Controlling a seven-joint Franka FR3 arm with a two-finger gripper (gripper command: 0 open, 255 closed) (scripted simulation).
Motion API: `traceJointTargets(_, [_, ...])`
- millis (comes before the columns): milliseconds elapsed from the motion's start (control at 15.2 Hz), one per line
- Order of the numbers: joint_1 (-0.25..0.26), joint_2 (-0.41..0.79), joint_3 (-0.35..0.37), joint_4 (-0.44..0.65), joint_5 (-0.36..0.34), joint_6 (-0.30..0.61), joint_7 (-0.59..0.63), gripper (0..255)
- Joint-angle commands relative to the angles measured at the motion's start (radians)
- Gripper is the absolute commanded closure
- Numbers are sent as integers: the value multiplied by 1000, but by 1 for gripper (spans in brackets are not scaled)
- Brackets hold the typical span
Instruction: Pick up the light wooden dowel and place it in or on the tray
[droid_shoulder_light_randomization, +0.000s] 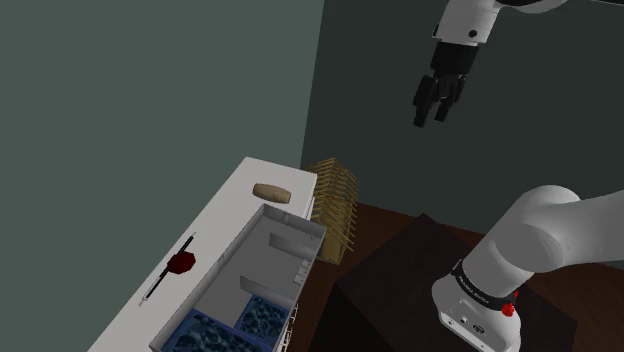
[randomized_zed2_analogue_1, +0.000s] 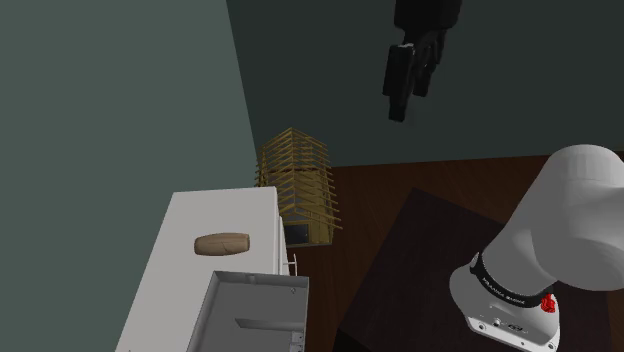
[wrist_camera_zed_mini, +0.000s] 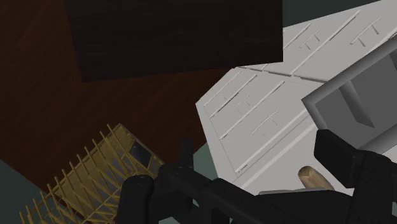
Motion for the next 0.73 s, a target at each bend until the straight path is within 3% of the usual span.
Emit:
traceJointTargets(0, [0, 0, 0, 0, 0, 0, 0, 0])
traceJointTargets(660, [62, 258, 60, -48, 37, 332, -84, 0])
